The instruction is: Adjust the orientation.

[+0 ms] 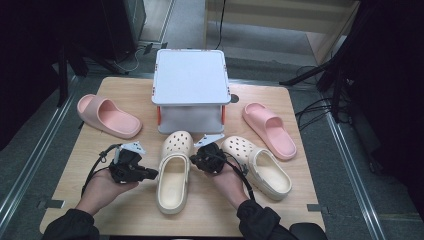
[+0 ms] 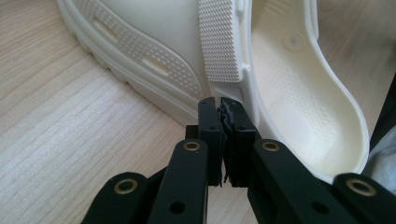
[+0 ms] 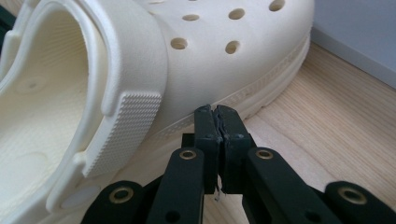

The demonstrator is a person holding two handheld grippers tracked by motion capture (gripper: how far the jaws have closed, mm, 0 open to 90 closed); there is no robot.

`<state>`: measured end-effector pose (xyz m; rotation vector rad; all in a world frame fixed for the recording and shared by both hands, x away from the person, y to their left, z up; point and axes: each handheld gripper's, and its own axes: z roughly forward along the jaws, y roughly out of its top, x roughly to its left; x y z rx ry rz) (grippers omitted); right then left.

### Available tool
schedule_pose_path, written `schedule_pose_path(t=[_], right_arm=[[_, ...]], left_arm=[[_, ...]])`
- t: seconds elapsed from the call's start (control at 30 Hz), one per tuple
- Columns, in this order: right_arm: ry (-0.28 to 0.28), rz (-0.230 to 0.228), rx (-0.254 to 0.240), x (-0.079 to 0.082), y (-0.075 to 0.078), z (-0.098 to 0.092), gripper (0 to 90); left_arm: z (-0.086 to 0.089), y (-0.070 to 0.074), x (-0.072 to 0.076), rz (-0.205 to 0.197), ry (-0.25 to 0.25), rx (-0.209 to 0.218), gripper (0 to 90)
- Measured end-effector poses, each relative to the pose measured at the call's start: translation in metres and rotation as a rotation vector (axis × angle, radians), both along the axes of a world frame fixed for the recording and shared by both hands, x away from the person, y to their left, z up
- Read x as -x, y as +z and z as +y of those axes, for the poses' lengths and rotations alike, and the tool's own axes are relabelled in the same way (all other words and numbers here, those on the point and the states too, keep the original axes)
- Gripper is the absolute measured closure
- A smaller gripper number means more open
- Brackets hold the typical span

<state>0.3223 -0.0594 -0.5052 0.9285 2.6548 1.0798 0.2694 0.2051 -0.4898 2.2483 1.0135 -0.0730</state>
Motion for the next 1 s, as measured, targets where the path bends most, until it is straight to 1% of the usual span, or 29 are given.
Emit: schedule_pose_path(t=[0.07, 0.1, 0.13, 0.17, 0.2, 0.23, 0.27, 0.3, 0.33, 0.37, 0.4, 0.43, 0.47, 0.53, 0.6, 0.63, 0.67, 0.7, 0.73, 0.77, 0.8, 0.9, 0.93, 0.97, 1.0], right_arm=[[-0.004, 0.004, 0.001, -0.001, 0.0, 0.0, 88.2], [-0.002, 0.003, -0.002, -0.002, -0.001, -0.001, 87.3], [-0.003, -0.001, -0.003, -0.003, -0.001, -0.001, 85.3], [-0.003, -0.001, -0.003, -0.003, -0.001, -0.001, 85.3], [-0.007, 0.004, -0.008, -0.002, 0.001, -0.003, 84.1], [-0.007, 0.004, -0.008, -0.002, 0.001, -0.003, 84.1], [-0.001, -0.004, -0.026, -0.001, 0.004, -0.006, 82.8], [-0.001, -0.004, -0.026, -0.001, 0.004, -0.006, 82.8], [0.008, -0.002, -0.046, 0.001, 0.009, -0.009, 79.4], [0.008, -0.002, -0.046, 0.001, 0.009, -0.009, 79.4], [0.021, 0.004, -0.057, 0.005, 0.015, -0.013, 75.9], [0.021, 0.004, -0.057, 0.005, 0.015, -0.013, 75.9], [0.031, 0.0, -0.063, 0.007, 0.017, -0.015, 73.7], [0.043, 0.015, -0.075, 0.012, 0.02, -0.021, 68.9], [0.05, 0.033, -0.075, 0.017, 0.023, -0.029, 64.9], [0.055, 0.034, -0.076, 0.019, 0.025, -0.032, 63.1], [0.059, 0.026, -0.08, 0.025, 0.031, -0.039, 62.0], [0.059, 0.026, -0.08, 0.025, 0.031, -0.039, 62.0], [0.066, 0.021, -0.092, 0.03, 0.038, -0.044, 61.0], [0.066, 0.021, -0.092, 0.03, 0.038, -0.044, 61.0], [0.072, 0.016, -0.094, 0.033, 0.042, -0.049, 60.2], [0.072, 0.015, -0.088, 0.037, 0.045, -0.055, 59.4], [0.065, 0.021, -0.081, 0.041, 0.046, -0.062, 58.8], [0.065, 0.021, -0.081, 0.041, 0.046, -0.062, 58.8], [0.056, 0.021, -0.076, 0.044, 0.046, -0.07, 58.7]], left_arm=[[0.0, 0.0, 0.0, 0.0, 0.003, 0.002, 85.1], [0.001, 0.0, -0.001, 0.001, 0.006, 0.002, 84.4], [0.002, -0.001, -0.001, 0.002, 0.006, 0.004, 81.9], [0.003, -0.001, -0.002, 0.006, 0.012, 0.008, 81.9], [0.006, 0.001, -0.003, 0.006, 0.034, 0.017, 77.3], [0.006, 0.001, -0.003, 0.006, 0.034, 0.017, 76.4], [0.007, 0.002, -0.003, 0.0, 0.041, 0.024, 75.0], [0.009, 0.004, -0.003, -0.008, 0.044, 0.031, 75.0], [0.012, 0.007, -0.003, -0.023, 0.054, 0.051, 70.7], [0.012, 0.007, -0.003, -0.023, 0.054, 0.051, 68.6], [0.015, 0.008, -0.005, -0.026, 0.058, 0.056, 65.9], [0.015, 0.008, -0.005, -0.026, 0.058, 0.056, 63.9], [0.015, 0.009, -0.006, -0.027, 0.067, 0.056, 63.9], [0.017, 0.01, -0.01, -0.03, 0.071, 0.06, 58.1], [0.019, 0.01, -0.013, -0.034, 0.073, 0.07, 52.3], [0.019, 0.01, -0.015, -0.038, 0.076, 0.067, 49.3], [0.019, 0.01, -0.017, -0.045, 0.075, 0.063, 46.3], [0.019, 0.01, -0.017, -0.045, 0.075, 0.063, 45.1], [0.021, 0.01, -0.019, -0.05, 0.066, 0.06, 44.2], [0.021, 0.01, -0.019, -0.05, 0.066, 0.06, 43.3], [0.021, 0.01, -0.019, -0.053, 0.062, 0.058, 42.6], [0.021, 0.008, -0.021, -0.055, 0.056, 0.057, 41.1], [0.021, 0.009, -0.021, -0.059, 0.058, 0.058, 40.4], [0.021, 0.009, -0.022, -0.061, 0.058, 0.058, 40.4], [0.021, 0.01, -0.024, -0.063, 0.062, 0.06, 39.3]])
